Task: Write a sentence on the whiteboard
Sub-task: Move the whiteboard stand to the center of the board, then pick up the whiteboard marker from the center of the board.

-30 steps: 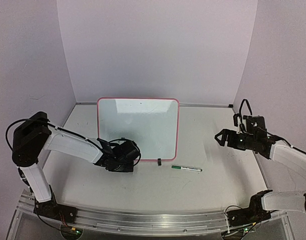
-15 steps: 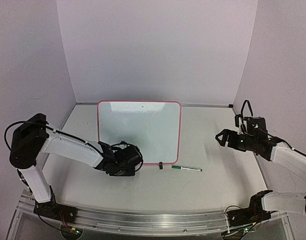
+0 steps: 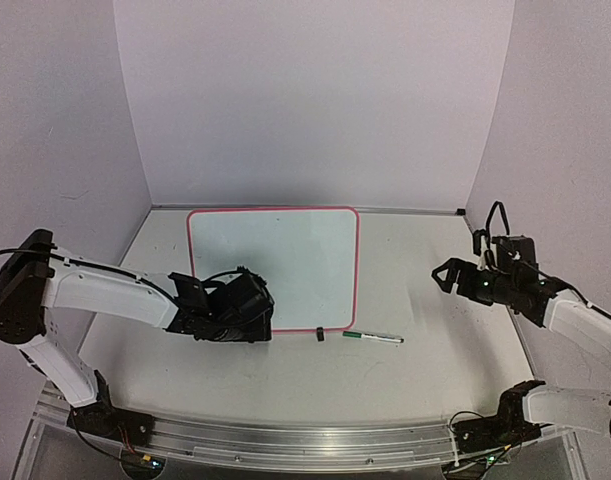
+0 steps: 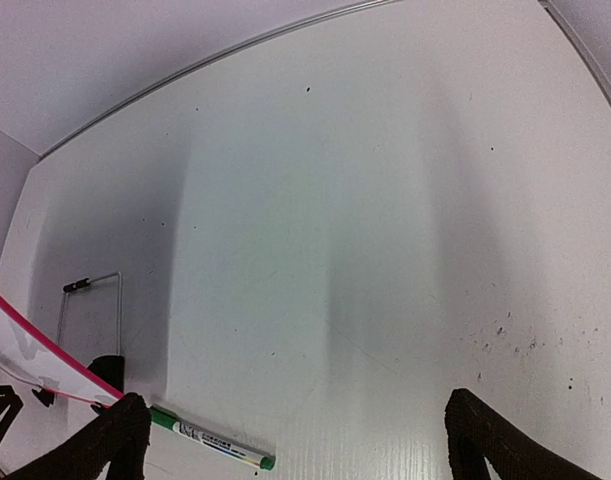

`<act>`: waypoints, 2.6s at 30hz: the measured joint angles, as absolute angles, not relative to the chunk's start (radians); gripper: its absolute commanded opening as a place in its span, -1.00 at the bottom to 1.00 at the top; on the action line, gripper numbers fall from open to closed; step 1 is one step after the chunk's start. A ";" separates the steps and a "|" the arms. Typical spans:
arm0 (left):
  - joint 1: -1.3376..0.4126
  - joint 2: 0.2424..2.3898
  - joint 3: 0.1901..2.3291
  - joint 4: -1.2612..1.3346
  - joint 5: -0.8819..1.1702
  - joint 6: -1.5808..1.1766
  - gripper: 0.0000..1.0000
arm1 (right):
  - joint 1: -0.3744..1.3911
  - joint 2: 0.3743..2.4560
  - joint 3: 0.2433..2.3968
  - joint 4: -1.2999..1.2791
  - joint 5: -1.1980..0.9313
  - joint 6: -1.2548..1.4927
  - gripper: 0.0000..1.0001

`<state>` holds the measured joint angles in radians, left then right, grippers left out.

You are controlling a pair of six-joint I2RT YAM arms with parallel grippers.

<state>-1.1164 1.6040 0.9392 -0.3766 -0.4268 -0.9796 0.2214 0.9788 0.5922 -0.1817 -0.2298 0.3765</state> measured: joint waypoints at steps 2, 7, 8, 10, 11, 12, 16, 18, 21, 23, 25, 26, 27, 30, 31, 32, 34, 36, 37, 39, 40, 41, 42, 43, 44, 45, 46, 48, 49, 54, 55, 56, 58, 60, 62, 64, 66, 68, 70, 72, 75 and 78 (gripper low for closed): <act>-1.117 1.582 0.939 -0.389 -0.422 -0.971 0.43 | 0.221 0.971 0.592 -0.188 -0.230 0.380 0.97; -1.116 1.524 0.931 -0.412 -0.410 -0.950 0.54 | 0.221 0.964 0.592 -0.204 -0.229 0.389 0.97; -1.116 1.512 0.929 -0.419 -0.406 -0.943 0.58 | 0.221 0.964 0.592 -0.207 -0.229 0.392 0.97; -1.116 1.493 0.927 -0.428 -0.390 -0.920 0.64 | 0.221 0.963 0.592 -0.211 -0.229 0.399 0.96; -1.116 1.482 0.927 -0.432 -0.377 -0.905 0.67 | 0.221 0.962 0.592 -0.216 -0.229 0.404 0.96; -1.116 1.469 0.927 -0.436 -0.362 -0.884 0.68 | 0.221 0.959 0.592 -0.224 -0.229 0.412 0.96; -1.082 1.419 0.927 -0.444 -0.261 -0.789 0.69 | 0.222 0.949 0.592 -0.258 -0.231 0.452 0.92; -1.034 1.397 0.927 -0.446 -0.190 -0.731 0.69 | 0.223 0.945 0.592 -0.274 -0.234 0.480 0.89; -0.943 1.376 0.934 -0.451 -0.072 -0.637 0.70 | 0.229 0.945 0.592 -0.296 -0.244 0.531 0.83; -0.884 1.375 0.959 -0.474 0.005 -0.571 0.71 | 0.235 0.945 0.592 -0.308 -0.249 0.565 0.79; -0.842 1.378 0.994 -0.504 0.070 -0.513 0.71 | 0.243 0.947 0.592 -0.315 -0.252 0.597 0.76; -0.822 1.381 1.016 -0.521 0.106 -0.484 0.71 | 0.248 0.949 0.592 -0.317 -0.252 0.613 0.75; -0.804 1.385 1.041 -0.535 0.139 -0.452 0.72 | 0.255 0.955 0.593 -0.318 -0.251 0.629 0.75; -0.762 1.400 1.118 -0.573 0.218 -0.361 0.72 | 0.284 0.994 0.601 -0.321 -0.242 0.668 0.72; -0.751 1.403 1.138 -0.584 0.235 -0.331 0.72 | 0.296 1.012 0.606 -0.322 -0.239 0.679 0.71; -0.743 1.404 1.156 -0.593 0.249 -0.303 0.72 | 0.310 1.032 0.613 -0.324 -0.233 0.690 0.71; -0.731 1.404 1.177 -0.603 0.274 -0.251 0.73 | 0.350 1.081 0.635 -0.322 -0.216 0.716 0.70; -0.723 1.404 1.180 -0.602 0.299 -0.203 0.73 | 0.399 1.124 0.652 -0.318 -0.196 0.741 0.68; -0.720 1.403 1.178 -0.601 0.312 -0.184 0.73 | 0.425 1.146 0.659 -0.314 -0.190 0.752 0.66; -0.717 1.401 1.171 -0.592 0.333 -0.143 0.74 | 0.480 1.193 0.671 -0.308 -0.175 0.779 0.63; -0.717 1.398 1.165 -0.584 0.340 -0.128 0.74 | 0.509 1.217 0.677 -0.308 -0.167 0.795 0.62; -0.717 1.392 1.157 -0.577 0.345 -0.112 0.74 | 0.533 1.240 0.680 -0.307 -0.160 0.813 0.61; -0.717 1.386 1.148 -0.570 0.350 -0.097 0.74 | 0.555 1.261 0.681 -0.307 -0.153 0.832 0.60; -0.717 1.378 1.140 -0.565 0.356 -0.080 0.74 | 0.576 1.277 0.681 -0.311 -0.146 0.853 0.59; -0.717 1.369 1.130 -0.557 0.360 -0.070 0.74 | 0.596 1.288 0.681 -0.311 -0.139 0.875 0.59; -0.717 1.358 1.118 -0.550 0.365 -0.058 0.74 | 0.617 1.297 0.681 -0.310 -0.128 0.897 0.59; -0.717 1.349 1.109 -0.546 0.367 -0.049 0.74 | 0.638 1.306 0.681 -0.308 -0.119 0.924 0.58; -0.717 1.336 1.095 -0.540 0.367 -0.040 0.74 | 0.669 1.322 0.681 -0.299 -0.105 0.962 0.56; -0.717 1.330 1.088 -0.538 0.368 -0.035 0.74 | 0.684 1.333 0.681 -0.292 -0.099 0.981 0.55; -0.717 1.313 1.072 -0.523 0.372 -0.023 0.74 | 0.706 1.410 0.682 -0.233 -0.091 1.053 0.53; -0.717 1.310 1.071 -0.522 0.372 -0.022 0.74 | 0.706 1.425 0.682 -0.220 -0.090 1.063 0.53; -0.717 1.308 1.071 -0.522 0.372 -0.022 0.74 | 0.707 1.438 0.682 -0.207 -0.089 1.073 0.53; -0.717 1.306 1.071 -0.520 0.373 -0.022 0.74 | 0.708 1.462 0.682 -0.183 -0.086 1.084 0.53; -0.717 1.306 1.071 -0.516 0.374 -0.022 0.75 | 0.708 1.483 0.688 -0.169 -0.081 1.090 0.53; -0.717 1.306 1.071 -0.515 0.374 -0.022 0.75 | 0.708 1.509 0.702 -0.157 -0.074 1.092 0.51; -0.717 1.306 1.071 -0.515 0.375 -0.022 0.75 | 0.708 1.535 0.718 -0.142 -0.067 1.094 0.49; -0.717 1.306 1.071 -0.514 0.375 -0.022 0.75 | 0.708 1.559 0.728 -0.129 -0.063 1.097 0.47; -0.717 1.306 1.071 -0.514 0.375 -0.022 0.75 | 0.708 1.578 0.732 -0.120 -0.059 1.100 0.47; -0.717 1.306 1.071 -0.514 0.375 -0.022 0.75 | 0.708 1.587 0.736 -0.118 -0.052 1.101 0.46; -0.717 1.306 1.071 -0.515 0.375 -0.022 0.75 | 0.708 1.595 0.745 -0.118 -0.042 1.101 0.41; -0.717 1.306 1.071 -0.515 0.375 -0.022 0.75 | 0.708 1.626 0.769 -0.118 -0.014 1.096 0.35; -0.717 1.306 1.071 -0.514 0.375 -0.022 0.75 | 0.708 1.673 0.817 -0.130 0.027 1.079 0.27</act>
<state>-0.7170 1.3064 1.0706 -0.5144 0.3748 -0.0219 0.7078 1.6728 0.8171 -0.1300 0.0265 1.0787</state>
